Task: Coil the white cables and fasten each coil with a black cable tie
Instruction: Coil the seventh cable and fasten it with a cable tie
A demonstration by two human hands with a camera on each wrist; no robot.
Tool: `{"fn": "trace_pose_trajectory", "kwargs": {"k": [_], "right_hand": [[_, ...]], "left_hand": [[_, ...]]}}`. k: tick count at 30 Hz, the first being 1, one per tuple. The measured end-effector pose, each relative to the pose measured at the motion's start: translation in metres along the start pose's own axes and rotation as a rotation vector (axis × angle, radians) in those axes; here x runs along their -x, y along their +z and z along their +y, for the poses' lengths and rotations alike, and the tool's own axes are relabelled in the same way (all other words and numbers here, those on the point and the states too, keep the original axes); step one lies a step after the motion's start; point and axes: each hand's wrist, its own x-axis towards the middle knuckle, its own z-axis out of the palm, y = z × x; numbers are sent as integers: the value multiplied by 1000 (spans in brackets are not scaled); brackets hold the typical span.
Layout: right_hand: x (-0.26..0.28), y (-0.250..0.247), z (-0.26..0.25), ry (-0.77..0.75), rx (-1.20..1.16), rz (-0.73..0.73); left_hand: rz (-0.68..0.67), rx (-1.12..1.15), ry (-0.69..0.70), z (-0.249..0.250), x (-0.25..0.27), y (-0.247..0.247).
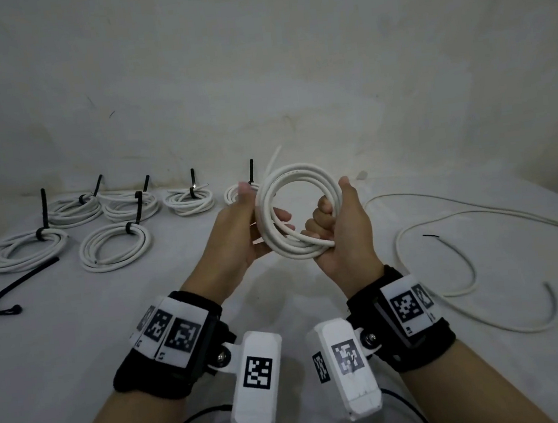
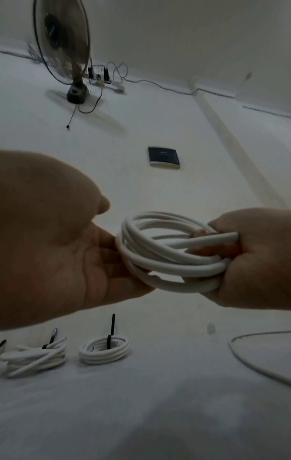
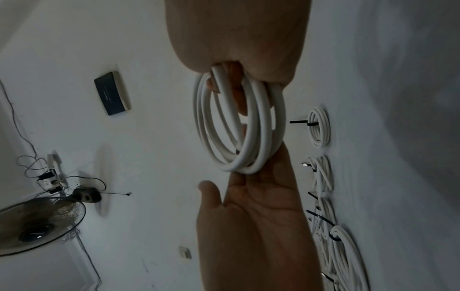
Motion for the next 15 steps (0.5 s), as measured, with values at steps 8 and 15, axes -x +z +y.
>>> {"fn": "trace_pose_trajectory", "kwargs": {"k": [8, 15], "right_hand": [[2, 1, 7, 16, 128, -14], [-4, -8, 5, -298, 639, -206]], "left_hand": [[6, -114, 79, -6, 1, 0], [137, -286, 158, -12, -5, -5]]}}
